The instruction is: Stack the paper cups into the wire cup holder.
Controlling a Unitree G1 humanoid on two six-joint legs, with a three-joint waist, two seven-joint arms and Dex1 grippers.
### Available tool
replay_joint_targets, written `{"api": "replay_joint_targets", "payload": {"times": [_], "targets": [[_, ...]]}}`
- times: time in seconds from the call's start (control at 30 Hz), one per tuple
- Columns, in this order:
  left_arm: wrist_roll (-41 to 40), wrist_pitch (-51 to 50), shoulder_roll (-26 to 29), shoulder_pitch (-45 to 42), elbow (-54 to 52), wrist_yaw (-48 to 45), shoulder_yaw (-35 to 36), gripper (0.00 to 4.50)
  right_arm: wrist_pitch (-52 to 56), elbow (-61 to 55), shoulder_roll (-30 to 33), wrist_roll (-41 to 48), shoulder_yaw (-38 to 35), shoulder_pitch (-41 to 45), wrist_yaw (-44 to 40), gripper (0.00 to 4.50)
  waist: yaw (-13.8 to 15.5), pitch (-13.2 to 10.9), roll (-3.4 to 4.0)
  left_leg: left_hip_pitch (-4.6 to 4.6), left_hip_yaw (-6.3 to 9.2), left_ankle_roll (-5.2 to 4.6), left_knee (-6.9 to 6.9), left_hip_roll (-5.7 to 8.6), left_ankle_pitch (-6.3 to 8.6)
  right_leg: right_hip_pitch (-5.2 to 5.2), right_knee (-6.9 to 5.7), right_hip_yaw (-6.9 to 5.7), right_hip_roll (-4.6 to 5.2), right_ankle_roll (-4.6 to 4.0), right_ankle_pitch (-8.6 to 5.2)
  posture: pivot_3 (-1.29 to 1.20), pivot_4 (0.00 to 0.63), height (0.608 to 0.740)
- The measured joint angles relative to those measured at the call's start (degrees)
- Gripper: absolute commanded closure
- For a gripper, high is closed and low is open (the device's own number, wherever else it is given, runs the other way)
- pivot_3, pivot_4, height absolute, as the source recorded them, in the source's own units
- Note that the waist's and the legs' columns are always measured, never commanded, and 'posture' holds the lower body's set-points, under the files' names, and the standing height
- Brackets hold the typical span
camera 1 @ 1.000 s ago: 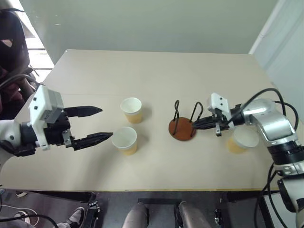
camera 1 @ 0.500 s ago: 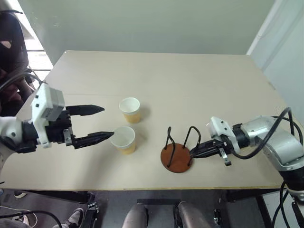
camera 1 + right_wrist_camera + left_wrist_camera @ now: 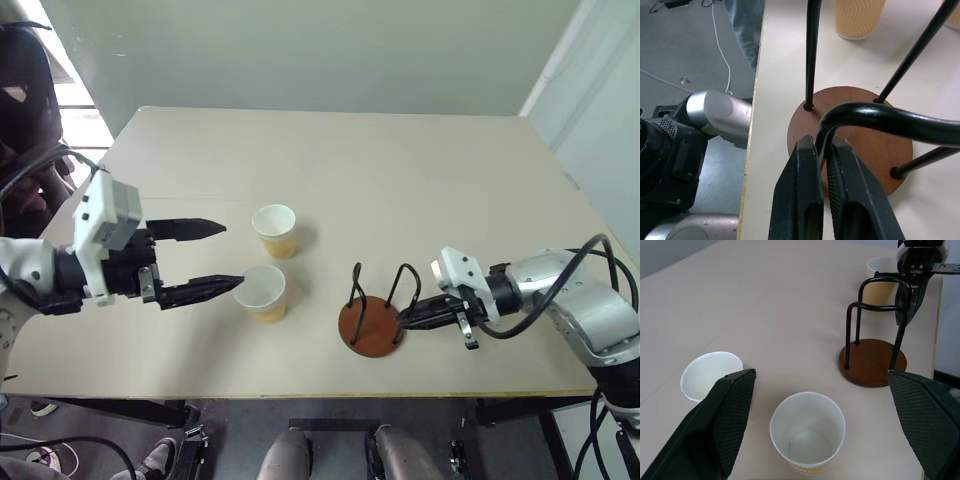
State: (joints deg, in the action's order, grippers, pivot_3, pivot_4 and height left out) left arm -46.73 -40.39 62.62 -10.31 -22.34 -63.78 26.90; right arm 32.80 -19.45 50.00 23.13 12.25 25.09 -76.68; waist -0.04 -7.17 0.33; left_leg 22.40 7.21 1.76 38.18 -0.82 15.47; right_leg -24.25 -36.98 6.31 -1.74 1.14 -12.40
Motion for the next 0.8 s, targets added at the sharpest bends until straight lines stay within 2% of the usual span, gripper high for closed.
{"api": "replay_joint_targets", "payload": {"times": [0.13,0.17,0.27,0.6,0.8], "targets": [[0.86,0.16,0.15,-0.65,0.33,-0.09,-0.24,0.00,-3.73,0.21,1.01,-1.33,0.00,-1.61,-0.39,4.45,-0.02,0.00,-0.01,0.00,-0.01,0.00,0.00,0.00,0.00,0.00,0.02,0.01,0.00,0.00,0.00,0.00,0.150,0.740],[0.94,0.18,0.16,-0.72,0.34,-0.12,-0.25,0.00,-4.52,0.47,1.08,-1.60,0.01,-2.17,-0.38,4.23,-0.02,0.01,-0.01,0.00,-0.01,0.00,0.00,-0.01,0.00,0.00,0.02,0.00,0.00,0.00,0.00,0.00,0.150,0.740],[1.03,0.20,0.16,-0.86,0.39,-0.41,-0.43,0.00,-6.49,1.00,1.15,-2.26,0.00,-3.70,-0.34,3.46,-0.02,0.01,-0.02,0.00,-0.01,-0.01,0.00,-0.01,0.01,0.00,0.02,0.01,0.00,0.02,0.01,0.00,0.150,0.740],[1.55,0.54,0.16,-2.16,1.35,-0.90,-1.41,0.00,-10.89,1.61,1.58,-4.90,0.00,-6.58,0.16,0.02,-0.02,0.01,-0.04,0.00,-0.01,-0.03,0.00,-0.01,0.02,0.01,0.02,0.01,0.00,0.04,0.08,0.00,0.150,0.740],[1.84,1.52,0.09,-4.35,2.99,-1.69,-3.32,0.00,-15.41,4.70,7.04,-5.57,-2.87,-7.17,-1.66,0.02,0.15,0.00,-0.07,0.03,-0.03,-0.04,0.02,-0.01,0.03,0.00,0.02,0.02,0.02,0.04,0.09,0.00,0.150,0.740]]}}
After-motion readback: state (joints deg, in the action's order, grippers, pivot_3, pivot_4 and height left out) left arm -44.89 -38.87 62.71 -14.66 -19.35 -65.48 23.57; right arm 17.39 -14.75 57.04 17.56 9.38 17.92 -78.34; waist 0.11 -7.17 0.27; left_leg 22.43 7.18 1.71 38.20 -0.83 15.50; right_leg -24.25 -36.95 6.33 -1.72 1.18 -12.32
